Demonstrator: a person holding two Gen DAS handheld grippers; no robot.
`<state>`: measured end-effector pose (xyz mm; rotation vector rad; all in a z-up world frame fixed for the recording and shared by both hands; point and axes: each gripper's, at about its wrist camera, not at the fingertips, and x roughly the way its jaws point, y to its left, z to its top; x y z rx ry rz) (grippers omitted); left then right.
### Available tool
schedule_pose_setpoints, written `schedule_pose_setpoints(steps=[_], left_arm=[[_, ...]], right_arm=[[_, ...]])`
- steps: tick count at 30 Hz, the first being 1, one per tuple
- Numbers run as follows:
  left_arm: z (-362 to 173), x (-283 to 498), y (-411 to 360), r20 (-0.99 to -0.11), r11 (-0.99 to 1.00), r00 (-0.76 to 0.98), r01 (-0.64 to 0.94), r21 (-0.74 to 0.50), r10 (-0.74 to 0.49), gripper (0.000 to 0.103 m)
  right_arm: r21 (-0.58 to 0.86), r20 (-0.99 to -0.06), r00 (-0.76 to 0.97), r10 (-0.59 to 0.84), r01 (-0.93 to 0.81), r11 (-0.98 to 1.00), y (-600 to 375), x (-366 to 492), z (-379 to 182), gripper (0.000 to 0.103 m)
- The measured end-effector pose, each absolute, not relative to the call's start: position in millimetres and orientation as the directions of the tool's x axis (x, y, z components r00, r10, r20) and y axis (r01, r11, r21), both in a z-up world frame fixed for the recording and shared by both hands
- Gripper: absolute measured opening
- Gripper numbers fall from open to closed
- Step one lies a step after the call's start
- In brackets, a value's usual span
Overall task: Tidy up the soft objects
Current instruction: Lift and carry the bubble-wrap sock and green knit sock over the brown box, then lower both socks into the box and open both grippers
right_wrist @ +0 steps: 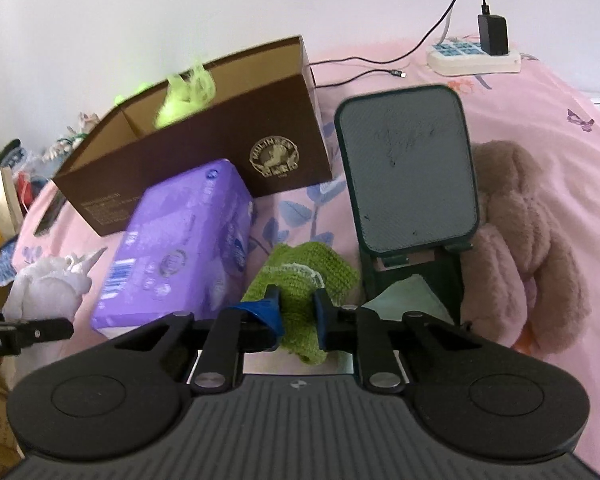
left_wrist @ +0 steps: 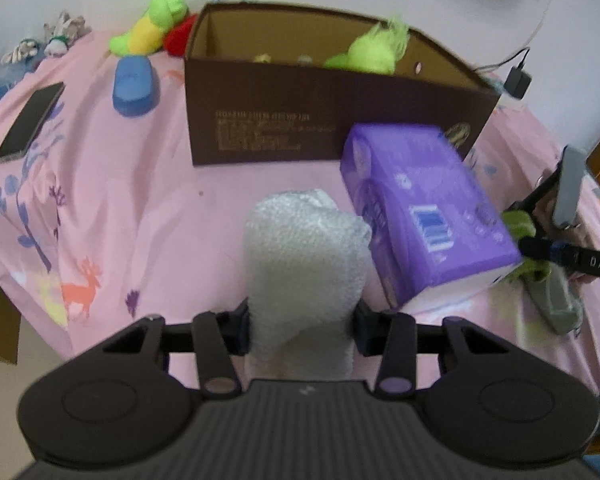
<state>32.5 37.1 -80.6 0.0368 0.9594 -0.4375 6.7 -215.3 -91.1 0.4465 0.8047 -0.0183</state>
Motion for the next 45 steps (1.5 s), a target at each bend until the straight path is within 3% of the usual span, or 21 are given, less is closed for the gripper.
schedule_pose_setpoints(steps=[13,21,33,45], left_arm=[[-33.4,41.8,41.7,-0.699,0.839,0.515,0.492,-0.233,-0.496,0.045],[-10.6,61.3,43.7,-0.637,0.804,0.527,0.529,-0.272,-0.562,0.045],[10.1,125.6,33.7,-0.602,0.844,0.610,0.483,-0.234,-0.516,0.045],[-20.8,198.9,15.1,-0.667,0.904,0.619,0.359,-0.230,-0.415,0.045]], right_arm=[[0.438,-0.640,0.757,0.134,0.216,0.873,-210.6,-10.6,-57.3,0.000],[0.508,-0.516,0.836,0.185,0.125,0.852,-205.6,1.8,-15.1,0.000],[0.495,-0.392,0.875,0.284,-0.059,0.867,-188.5,83.1,21.9,0.000],[0.457,-0.448,0.826,0.342,-0.118,0.882,-164.8,160.5,1.0,0.000]])
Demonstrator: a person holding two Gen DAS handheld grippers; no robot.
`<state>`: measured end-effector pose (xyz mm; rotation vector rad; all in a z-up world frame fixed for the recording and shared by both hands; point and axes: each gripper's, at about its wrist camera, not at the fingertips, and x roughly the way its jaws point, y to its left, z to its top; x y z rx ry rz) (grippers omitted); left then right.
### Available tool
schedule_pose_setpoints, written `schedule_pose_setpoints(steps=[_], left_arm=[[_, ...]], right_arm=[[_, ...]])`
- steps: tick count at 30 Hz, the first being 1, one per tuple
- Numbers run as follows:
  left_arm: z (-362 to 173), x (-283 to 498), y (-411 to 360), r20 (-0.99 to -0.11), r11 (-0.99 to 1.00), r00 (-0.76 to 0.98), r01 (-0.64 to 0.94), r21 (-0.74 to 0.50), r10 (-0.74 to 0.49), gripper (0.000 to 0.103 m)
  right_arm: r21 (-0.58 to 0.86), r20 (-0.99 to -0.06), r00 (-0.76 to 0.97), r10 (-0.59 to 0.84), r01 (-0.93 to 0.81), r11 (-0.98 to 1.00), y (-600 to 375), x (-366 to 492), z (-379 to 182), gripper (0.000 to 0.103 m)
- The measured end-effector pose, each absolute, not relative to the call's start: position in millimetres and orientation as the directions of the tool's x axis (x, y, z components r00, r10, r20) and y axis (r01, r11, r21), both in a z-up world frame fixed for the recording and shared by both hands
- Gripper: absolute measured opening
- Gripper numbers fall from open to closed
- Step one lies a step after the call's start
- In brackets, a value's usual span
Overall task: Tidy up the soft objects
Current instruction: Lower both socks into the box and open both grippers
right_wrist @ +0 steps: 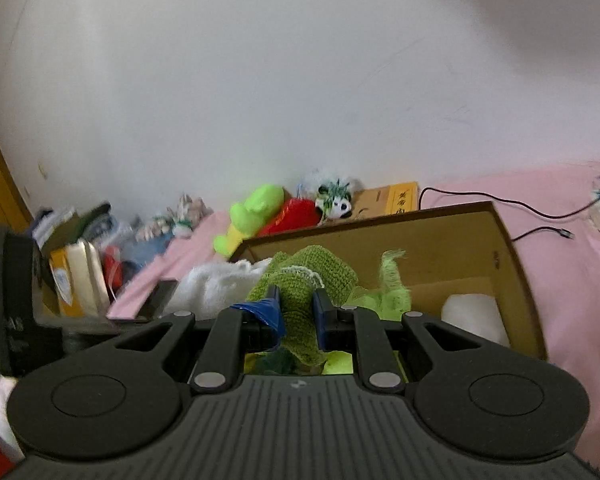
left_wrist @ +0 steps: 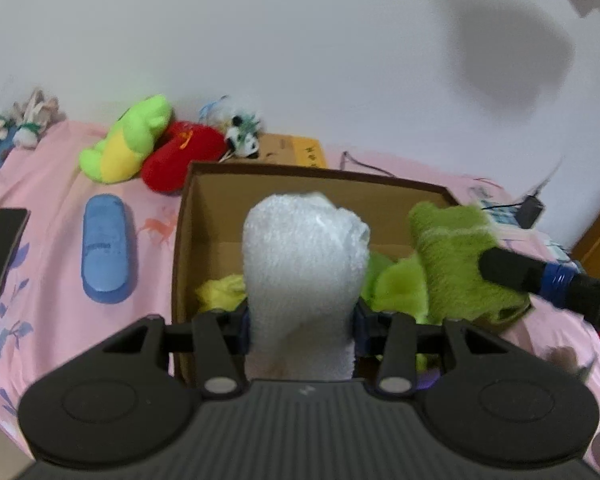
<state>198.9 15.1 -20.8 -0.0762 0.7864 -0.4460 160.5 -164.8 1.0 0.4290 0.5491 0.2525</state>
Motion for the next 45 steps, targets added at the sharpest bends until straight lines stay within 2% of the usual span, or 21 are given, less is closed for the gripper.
schedule_pose_setpoints(steps=[11,14,18,30,45], left_arm=[[-52.8,227.8,-2.3,-0.716,0.940,0.624,0.311,-0.140,-0.313,0.048],[-53.7,226.7,-4.7,-0.718,0.938,0.625,0.327,-0.117,-0.308,0.058],[-49.3,222.7,-5.7,-0.711,0.939,0.638,0.332,-0.093,-0.296,0.062],[-19.6,195.4,7.9,-0.684,0.960,0.686,0.268,-0.077,-0.246,0.064],[4.0,141.2,-2.3,-0.669,0.976,0.723,0.215,-0.024,-0.175,0.067]], right_arm=[[0.367,-0.536,0.763,0.361,-0.175,0.914,-144.6,192.7,-28.8,0.000],[0.398,-0.560,0.730,0.393,-0.178,0.900,-143.2,195.1,-32.0,0.002],[0.416,-0.571,0.722,0.391,-0.156,0.896,-145.0,195.6,-27.5,0.005],[0.483,-0.541,0.769,0.341,-0.048,0.874,-165.4,168.0,-16.0,0.008],[0.525,-0.519,0.767,0.377,-0.062,0.849,-179.0,124.2,-4.1,0.010]])
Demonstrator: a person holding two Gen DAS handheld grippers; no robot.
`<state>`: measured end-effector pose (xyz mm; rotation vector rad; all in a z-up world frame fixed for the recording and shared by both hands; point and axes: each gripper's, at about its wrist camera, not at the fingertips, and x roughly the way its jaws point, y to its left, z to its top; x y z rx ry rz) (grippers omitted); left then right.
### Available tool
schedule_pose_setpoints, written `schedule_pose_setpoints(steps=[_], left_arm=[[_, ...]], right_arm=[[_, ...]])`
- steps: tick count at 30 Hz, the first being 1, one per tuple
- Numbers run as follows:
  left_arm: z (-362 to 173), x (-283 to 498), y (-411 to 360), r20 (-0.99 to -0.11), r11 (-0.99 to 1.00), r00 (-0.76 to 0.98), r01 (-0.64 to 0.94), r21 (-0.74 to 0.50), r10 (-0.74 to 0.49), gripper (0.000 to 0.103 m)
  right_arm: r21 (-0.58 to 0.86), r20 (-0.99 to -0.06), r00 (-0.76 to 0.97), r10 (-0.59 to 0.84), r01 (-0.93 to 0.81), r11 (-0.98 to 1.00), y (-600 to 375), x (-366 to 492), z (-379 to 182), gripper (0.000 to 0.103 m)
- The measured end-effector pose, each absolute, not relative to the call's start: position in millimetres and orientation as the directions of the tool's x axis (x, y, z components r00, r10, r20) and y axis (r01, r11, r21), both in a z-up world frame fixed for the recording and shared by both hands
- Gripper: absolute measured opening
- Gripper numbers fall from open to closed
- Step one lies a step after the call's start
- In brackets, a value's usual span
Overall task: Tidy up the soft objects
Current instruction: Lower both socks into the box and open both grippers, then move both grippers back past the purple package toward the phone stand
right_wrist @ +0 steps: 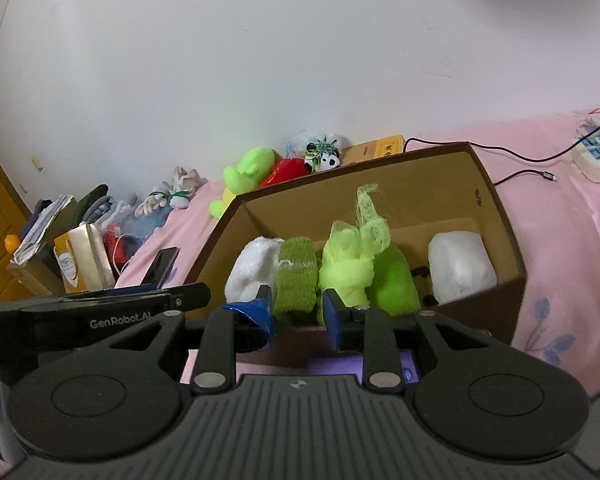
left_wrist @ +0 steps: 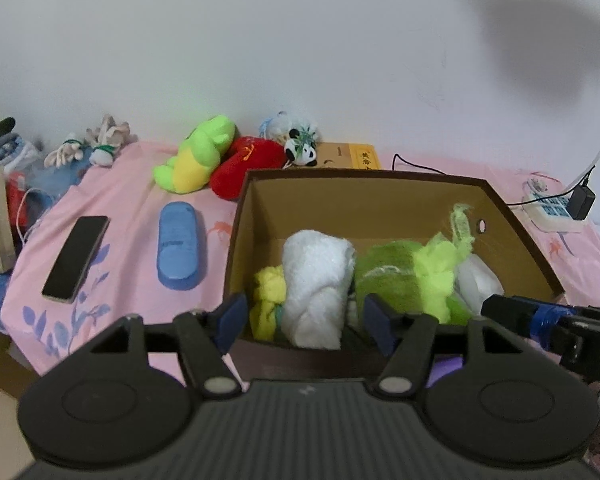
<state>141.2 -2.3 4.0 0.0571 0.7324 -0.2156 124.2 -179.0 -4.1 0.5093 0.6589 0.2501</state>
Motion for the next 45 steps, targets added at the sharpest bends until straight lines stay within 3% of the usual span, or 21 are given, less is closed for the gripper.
schedule_pose_setpoints(steps=[27,45], left_arm=[[-3.3,49.0,-64.6,-0.727,0.974,0.666,0.228,-0.010,-0.163,0.067],[-34.0,-13.6,-120.1,-0.780,0.934,0.581,0.358,-0.014,-0.234,0.068]], right_arm=[[0.592,-0.500,0.735,0.458,-0.096,0.800,-220.5,31.7,-10.3,0.014],[0.607,-0.560,0.681,0.472,-0.051,0.793,-272.8,-38.3,-43.8,0.017]])
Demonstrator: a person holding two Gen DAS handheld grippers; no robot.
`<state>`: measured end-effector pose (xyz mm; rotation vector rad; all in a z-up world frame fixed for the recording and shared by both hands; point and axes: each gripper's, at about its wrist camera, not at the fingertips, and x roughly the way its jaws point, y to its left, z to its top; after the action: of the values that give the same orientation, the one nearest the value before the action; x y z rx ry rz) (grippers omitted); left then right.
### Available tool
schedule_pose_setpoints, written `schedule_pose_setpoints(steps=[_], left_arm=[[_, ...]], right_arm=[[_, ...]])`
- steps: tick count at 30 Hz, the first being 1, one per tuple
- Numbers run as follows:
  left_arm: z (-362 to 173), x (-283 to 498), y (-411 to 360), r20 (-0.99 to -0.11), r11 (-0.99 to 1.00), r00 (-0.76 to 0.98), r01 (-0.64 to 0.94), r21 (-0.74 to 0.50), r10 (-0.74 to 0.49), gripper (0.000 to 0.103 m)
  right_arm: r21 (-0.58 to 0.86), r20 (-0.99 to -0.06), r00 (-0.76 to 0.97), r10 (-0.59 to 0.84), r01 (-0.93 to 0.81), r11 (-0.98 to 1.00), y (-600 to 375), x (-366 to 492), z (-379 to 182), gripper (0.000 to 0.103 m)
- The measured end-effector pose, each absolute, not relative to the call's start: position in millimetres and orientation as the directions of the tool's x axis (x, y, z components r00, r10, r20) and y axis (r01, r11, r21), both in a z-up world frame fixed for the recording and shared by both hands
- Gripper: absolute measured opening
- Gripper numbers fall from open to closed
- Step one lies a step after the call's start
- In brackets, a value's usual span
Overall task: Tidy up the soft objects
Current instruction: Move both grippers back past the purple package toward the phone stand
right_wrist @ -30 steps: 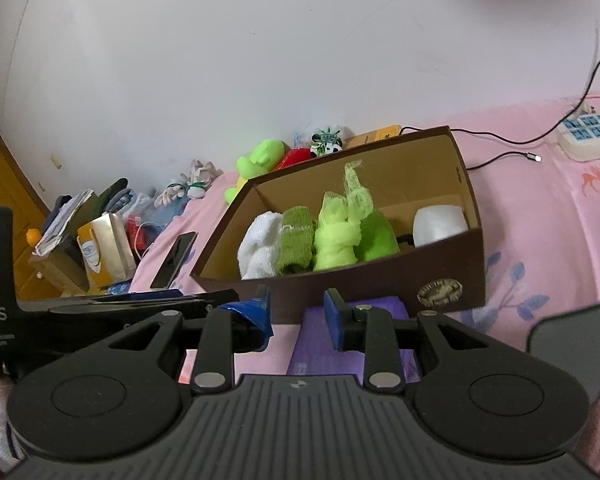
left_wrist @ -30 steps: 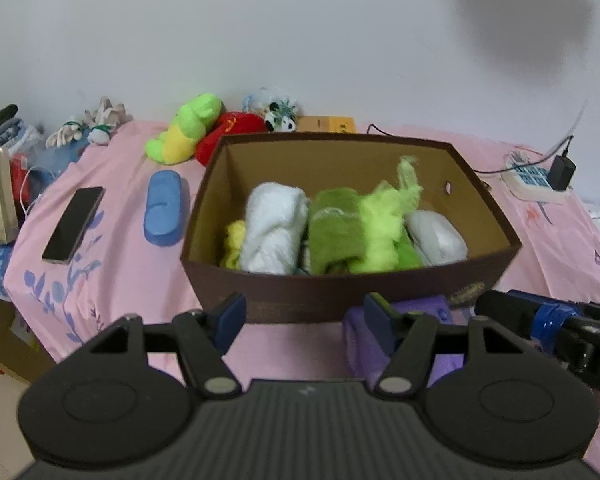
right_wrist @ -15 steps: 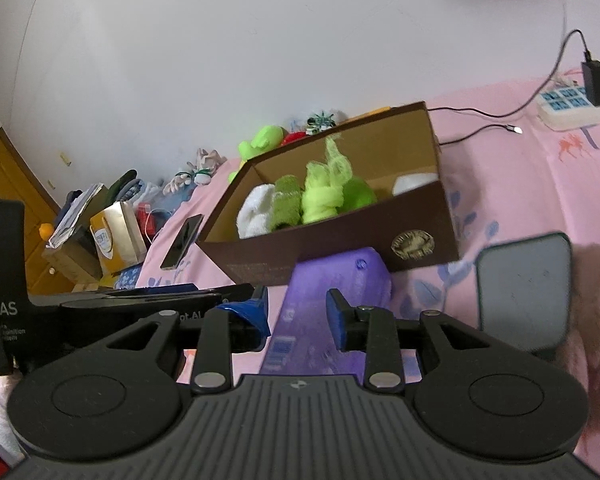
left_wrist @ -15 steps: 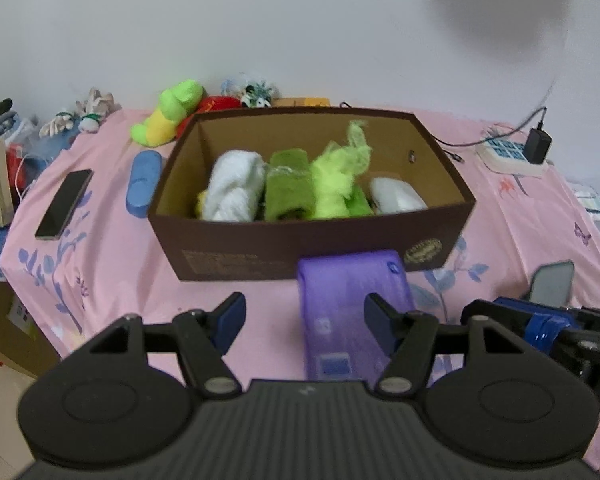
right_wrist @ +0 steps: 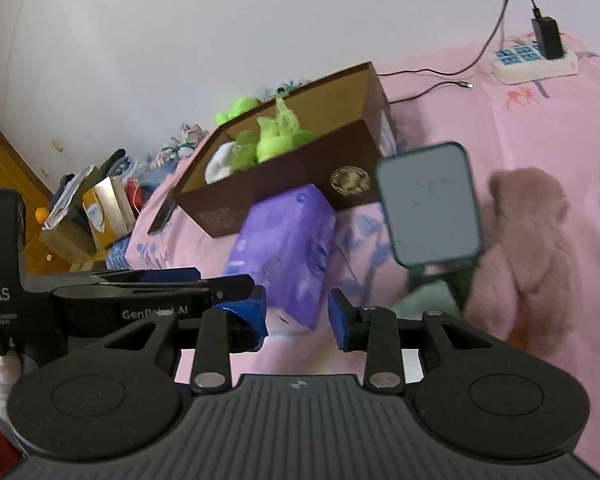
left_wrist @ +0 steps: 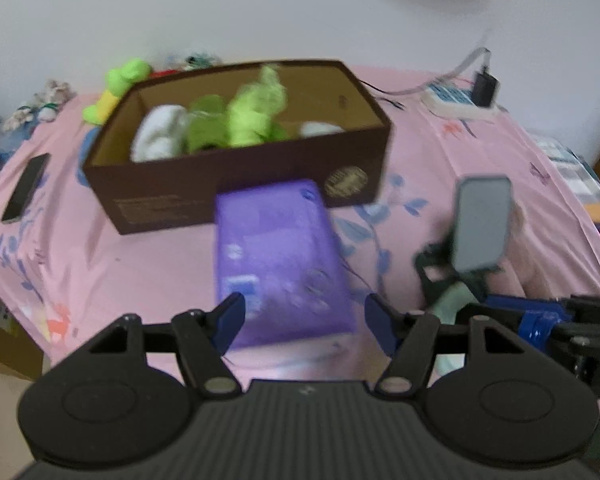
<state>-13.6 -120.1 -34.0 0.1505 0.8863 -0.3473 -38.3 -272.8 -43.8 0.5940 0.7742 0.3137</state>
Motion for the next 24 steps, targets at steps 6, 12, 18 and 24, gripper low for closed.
schedule_pose_setpoints(steps=[6,12,18,24], left_arm=[[-46.3,-30.6,-140.7,-0.789,0.893,0.532,0.448,-0.047,-0.309,0.068],[-60.6,-36.3,-164.7,-0.791,0.829,0.441,0.542,-0.142,-0.424,0.070],[-87.6,-29.5,-183.4,-0.806,0.799,0.361,0.562,-0.214,-0.470,0.071],[-103.3,-23.6,-195.6,-0.806,0.788,0.329,0.561,-0.252,-0.492,0.072]], right_arm=[[0.576,-0.584,0.684,0.437,-0.030,0.817,-299.2,-56.9,-51.1,0.018],[0.532,-0.626,0.703,0.338,0.067,0.844,-333.6,-67.3,-65.3,0.019],[0.526,-0.655,0.698,0.289,0.148,0.837,-358.7,-66.1,-81.8,0.022],[0.608,-0.640,0.684,0.351,0.172,0.775,-365.9,-55.2,-93.1,0.022]])
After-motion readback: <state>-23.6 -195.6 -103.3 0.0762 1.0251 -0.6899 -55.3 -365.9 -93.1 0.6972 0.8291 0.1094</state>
